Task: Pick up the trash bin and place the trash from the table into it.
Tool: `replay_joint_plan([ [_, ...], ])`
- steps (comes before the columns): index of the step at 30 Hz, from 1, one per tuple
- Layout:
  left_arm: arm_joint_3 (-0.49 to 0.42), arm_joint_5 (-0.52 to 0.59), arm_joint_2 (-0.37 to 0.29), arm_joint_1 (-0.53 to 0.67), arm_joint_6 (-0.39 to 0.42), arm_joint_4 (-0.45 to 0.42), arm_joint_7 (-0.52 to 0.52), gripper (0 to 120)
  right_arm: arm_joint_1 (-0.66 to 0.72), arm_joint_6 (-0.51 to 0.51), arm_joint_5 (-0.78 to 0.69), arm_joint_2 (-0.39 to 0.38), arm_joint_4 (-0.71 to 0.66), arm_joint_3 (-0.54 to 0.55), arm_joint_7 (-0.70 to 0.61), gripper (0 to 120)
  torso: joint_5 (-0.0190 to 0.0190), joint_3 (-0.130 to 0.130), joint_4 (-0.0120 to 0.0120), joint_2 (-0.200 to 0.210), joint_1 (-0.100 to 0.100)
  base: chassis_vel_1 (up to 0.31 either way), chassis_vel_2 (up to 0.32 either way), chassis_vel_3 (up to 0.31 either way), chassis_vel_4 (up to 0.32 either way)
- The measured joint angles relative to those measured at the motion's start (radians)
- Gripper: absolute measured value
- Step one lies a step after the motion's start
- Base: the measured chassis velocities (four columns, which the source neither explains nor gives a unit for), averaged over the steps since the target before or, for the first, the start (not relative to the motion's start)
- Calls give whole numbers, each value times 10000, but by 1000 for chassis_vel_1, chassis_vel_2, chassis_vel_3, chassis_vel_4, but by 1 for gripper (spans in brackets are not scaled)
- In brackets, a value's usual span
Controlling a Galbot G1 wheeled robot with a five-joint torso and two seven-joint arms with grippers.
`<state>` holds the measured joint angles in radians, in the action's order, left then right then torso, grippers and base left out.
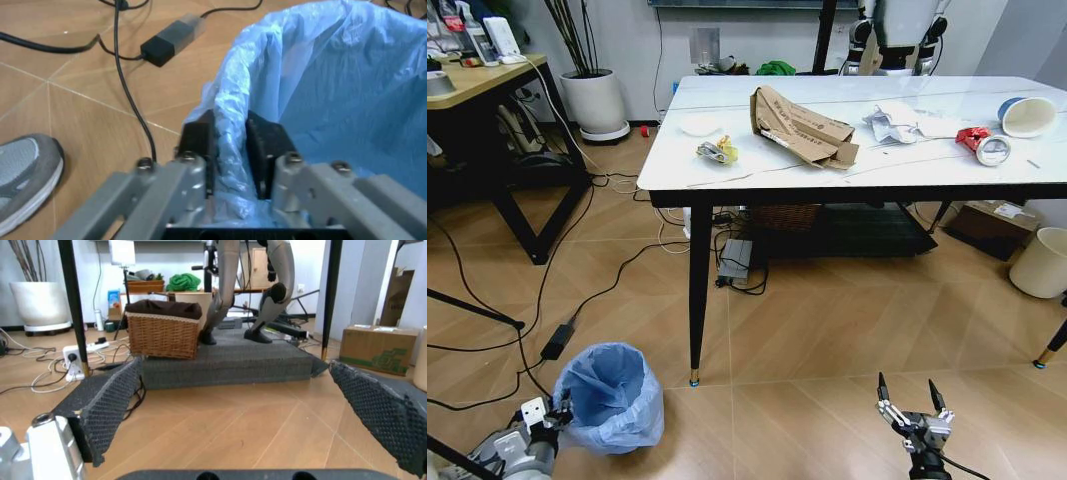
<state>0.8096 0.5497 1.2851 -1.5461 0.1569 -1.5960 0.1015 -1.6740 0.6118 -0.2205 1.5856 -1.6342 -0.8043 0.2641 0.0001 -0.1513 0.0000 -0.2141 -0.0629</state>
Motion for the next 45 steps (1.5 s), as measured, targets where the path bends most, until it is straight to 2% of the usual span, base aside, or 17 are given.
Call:
replay_joint_plan([
  [4,-61,-39,59,117,38,158,1,1,-24,-8,-45,-59,-23,-56,-1,100,2,0,-1,-2,0,0,0,0,0],
  [15,-44,-64,157,41,44,110,-161,0,28,-58,-55,-170,14,-114,-10,100,2,-1,0,-3,-1,0,0,0,0],
  [17,-35,36,193,-279,101,-354,-321,0,37,-75,-9,-196,14,-74,-15,100,-10,-3,0,-3,-1,0,0,0,0],
  [22,-10,71,235,-840,100,-1301,-599,0,51,-131,65,-228,-26,-30,-20,100,-2,-3,1,-3,-1,0,0,0,0],
  [26,-76,103,310,-1557,0,-2460,-1189,0,21,-182,159,-307,-159,-21,-30,100,-1,-3,0,-3,-1,0,0,0,0],
  [32,-104,100,324,-2210,-97,-3363,-1910,0,-103,-236,243,-446,-309,-19,-38,100,2,-2,-1,-3,-1,0,0,0,0],
  [38,-50,49,249,-2728,-277,-3669,-2766,0,-190,-270,290,-581,-415,-60,-46,100,1,-2,1,-3,-1,0,0,0,0],
  [41,86,-21,35,-3134,-586,-3852,-4068,0,-357,-310,241,-863,-591,-171,-54,100,0,-2,0,-3,-1,0,0,0,0],
  [45,191,80,-358,-3308,-623,-4075,-4869,0,-514,-368,123,-1129,-782,-238,-69,100,0,-2,1,-3,-1,0,0,0,0],
])
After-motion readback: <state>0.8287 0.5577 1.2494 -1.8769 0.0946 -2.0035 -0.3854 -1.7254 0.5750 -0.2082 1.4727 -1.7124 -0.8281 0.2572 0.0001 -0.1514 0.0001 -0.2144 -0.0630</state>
